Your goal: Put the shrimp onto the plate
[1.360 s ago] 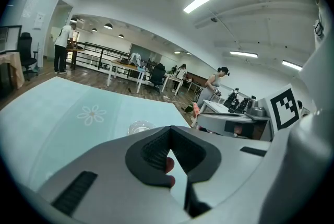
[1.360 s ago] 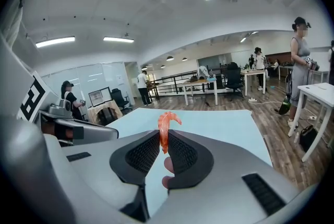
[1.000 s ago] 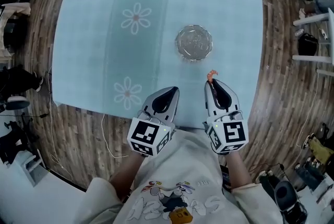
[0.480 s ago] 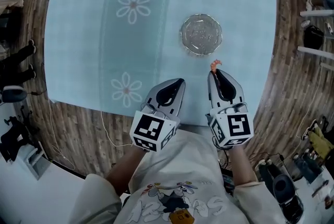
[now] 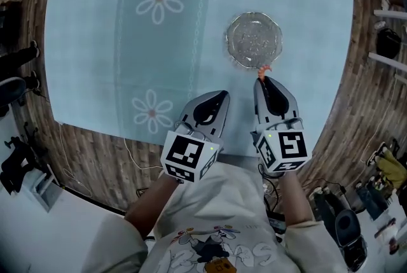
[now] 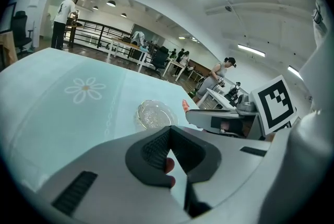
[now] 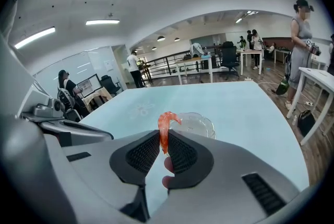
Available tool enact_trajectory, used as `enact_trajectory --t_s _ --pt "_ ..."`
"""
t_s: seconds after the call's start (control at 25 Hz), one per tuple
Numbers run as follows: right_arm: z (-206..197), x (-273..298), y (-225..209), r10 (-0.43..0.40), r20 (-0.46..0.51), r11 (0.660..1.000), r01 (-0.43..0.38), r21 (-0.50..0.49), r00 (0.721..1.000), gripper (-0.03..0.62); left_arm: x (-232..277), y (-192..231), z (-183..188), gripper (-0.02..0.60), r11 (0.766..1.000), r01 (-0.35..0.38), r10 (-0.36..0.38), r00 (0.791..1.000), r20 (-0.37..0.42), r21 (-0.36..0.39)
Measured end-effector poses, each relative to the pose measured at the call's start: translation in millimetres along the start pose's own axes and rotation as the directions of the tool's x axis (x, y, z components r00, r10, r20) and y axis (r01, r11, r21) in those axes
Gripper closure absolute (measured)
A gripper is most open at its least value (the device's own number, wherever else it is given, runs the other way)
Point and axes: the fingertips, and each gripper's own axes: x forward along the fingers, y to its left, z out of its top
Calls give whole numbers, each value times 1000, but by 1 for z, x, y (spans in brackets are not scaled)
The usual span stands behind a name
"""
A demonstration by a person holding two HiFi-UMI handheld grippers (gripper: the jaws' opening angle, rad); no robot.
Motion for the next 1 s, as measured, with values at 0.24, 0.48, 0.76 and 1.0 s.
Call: enact_trajectory --t_s 0.24,0.48,0.76,1.0 --pt "-17 23 -7 -2 -55 1000 2 5 998 528 19 11 -11 574 1000 -4 4 999 -38 4" --pt "-34 45 -20 -24 -102 999 27 33 995 527 34 23 -20 574 1000 -11 10 998 -59 -7" --pt "-52 60 -31 -74 -185 994 88 67 980 526 43 32 -30 574 1000 -5 4 996 -86 -20" --pt "-61 60 -37 -105 -209 989 124 77 972 526 44 36 -37 574 1000 -7 4 995 -100 -26"
